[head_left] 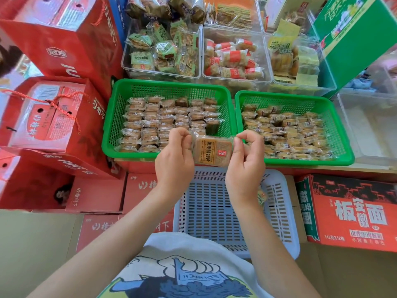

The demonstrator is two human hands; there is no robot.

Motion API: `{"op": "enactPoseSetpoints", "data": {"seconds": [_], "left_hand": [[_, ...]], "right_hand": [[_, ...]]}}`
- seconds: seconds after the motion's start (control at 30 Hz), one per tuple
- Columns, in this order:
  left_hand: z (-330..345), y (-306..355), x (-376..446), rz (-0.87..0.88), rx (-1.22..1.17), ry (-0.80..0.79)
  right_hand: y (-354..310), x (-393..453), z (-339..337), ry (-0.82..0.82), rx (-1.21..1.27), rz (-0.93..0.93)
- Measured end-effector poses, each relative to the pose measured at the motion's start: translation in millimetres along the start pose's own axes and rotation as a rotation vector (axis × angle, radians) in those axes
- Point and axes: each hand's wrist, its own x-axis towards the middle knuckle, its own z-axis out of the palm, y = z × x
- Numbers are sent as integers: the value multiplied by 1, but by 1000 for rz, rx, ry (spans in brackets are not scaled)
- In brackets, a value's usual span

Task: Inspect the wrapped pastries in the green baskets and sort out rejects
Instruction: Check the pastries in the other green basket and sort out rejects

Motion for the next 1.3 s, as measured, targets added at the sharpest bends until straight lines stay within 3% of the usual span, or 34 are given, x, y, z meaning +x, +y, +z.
{"op": "enactPoseSetpoints", "data": {"seconds": [0.17,0.37,0.47,0.53,0.63,0.73,0.87,1.1,1.2,1.3], "left_hand": [[-5,6,3,-75,-209,-39],[-8,19,8,-519,-617,-215],[-10,23,9,-700,-867,-333],[-9,17,9,-766,-898,-383],[-8,8,10,-712,-731,-395],[-13,9,10,-503,-744,-456],[-13,7,8,-228,-552,-608],[-4,7,14,-326,-649,-456],[1,4,17,-353,-611,-451],[6,-4,21,-451,-632,-445]], "right_hand": [[-5,5,-7,13,69,82],[-5,21,-15,-66,578,691],[0,24,-17,-129,678,766],[2,25,-20,-140,726,806],[10,27,-25,-133,743,849],[20,29,-27,-83,691,885],[22,32,-26,-68,735,939],[37,32,-20,-88,737,1027],[41,33,-17,-97,670,943],[40,35,-17,-234,553,758]]}}
